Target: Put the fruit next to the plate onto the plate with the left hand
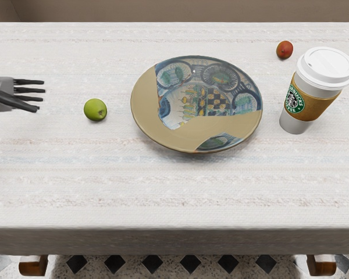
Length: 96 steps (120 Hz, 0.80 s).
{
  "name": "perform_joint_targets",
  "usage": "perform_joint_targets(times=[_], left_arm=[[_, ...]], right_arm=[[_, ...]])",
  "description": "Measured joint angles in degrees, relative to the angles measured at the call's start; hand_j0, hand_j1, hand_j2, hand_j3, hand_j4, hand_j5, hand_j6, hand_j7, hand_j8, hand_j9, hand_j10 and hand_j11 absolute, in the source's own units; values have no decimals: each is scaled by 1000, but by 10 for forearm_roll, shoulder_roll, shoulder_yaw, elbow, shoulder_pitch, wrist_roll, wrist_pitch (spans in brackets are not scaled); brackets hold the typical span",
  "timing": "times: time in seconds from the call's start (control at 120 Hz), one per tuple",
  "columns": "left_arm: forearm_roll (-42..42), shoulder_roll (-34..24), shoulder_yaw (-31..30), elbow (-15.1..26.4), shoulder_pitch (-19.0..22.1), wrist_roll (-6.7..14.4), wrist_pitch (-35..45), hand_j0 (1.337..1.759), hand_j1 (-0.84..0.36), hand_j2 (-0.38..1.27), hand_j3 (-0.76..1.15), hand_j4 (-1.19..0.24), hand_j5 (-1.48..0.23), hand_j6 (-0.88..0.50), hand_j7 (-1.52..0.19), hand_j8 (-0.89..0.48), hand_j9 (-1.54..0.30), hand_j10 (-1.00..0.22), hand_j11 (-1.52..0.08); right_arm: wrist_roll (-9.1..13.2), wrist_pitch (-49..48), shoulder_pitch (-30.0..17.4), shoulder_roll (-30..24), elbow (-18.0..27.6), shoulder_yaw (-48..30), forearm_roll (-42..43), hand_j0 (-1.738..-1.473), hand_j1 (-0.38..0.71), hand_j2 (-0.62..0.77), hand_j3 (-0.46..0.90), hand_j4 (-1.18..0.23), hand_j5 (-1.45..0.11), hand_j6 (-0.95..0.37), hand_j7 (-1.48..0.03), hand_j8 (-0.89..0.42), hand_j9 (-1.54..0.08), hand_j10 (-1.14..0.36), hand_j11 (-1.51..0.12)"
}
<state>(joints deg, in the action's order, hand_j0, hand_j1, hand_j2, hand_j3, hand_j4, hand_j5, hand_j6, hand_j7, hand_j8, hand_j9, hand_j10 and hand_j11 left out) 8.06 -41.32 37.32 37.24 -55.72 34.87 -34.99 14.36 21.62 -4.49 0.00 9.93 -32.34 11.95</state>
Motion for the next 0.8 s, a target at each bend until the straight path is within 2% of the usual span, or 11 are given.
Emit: perform_joint_targets(times=[0.142,0.275,0.4,0.533,0.592,0.667,0.8], left_arm=[[2,4,-9,-5,-12,1,0,1658,282,11,0,-55,-73,-55,-73,-55,-73,-55,-73],[47,65,-89,-5,-125,1,0,1658,280,12,0,-57,-75,-56,-75,-56,-75,-56,-75],[113,118,-162,8,-169,1,0,1658,271,13,0,-65,-85,-65,-85,-64,-85,-64,-85],[178,174,-259,25,-242,1,20,1658,265,14,0,-71,-91,-71,-91,-71,-91,-70,-91],[205,208,-301,27,-247,1,68,1658,263,14,0,-73,-93,-73,-93,-73,-93,-72,-93],[234,220,-344,28,-256,1,133,1658,256,16,0,-80,-102,-80,-102,-80,-101,-79,-101],[262,254,-380,22,-251,1,208,1658,239,19,0,-94,-120,-95,-120,-95,-120,-94,-120]], right_arm=[[0,0,0,0,-1,1,0,-1658,-349,0,0,0,0,0,0,0,0,0,0],[0,0,3,0,6,1,0,-1658,-349,0,0,0,0,-1,0,0,0,0,0],[0,0,3,0,8,1,0,-1658,-349,0,0,0,0,-1,0,0,0,0,0],[0,0,3,0,9,1,0,-1658,-349,0,0,0,0,0,0,0,0,0,0],[0,0,3,0,9,1,0,-1658,-349,0,0,0,0,0,0,0,0,0,0],[0,0,3,0,9,1,0,-1658,-349,0,0,0,0,0,0,0,0,0,0],[0,0,3,0,9,1,0,-1658,-349,0,0,0,0,0,0,0,0,0,0]])
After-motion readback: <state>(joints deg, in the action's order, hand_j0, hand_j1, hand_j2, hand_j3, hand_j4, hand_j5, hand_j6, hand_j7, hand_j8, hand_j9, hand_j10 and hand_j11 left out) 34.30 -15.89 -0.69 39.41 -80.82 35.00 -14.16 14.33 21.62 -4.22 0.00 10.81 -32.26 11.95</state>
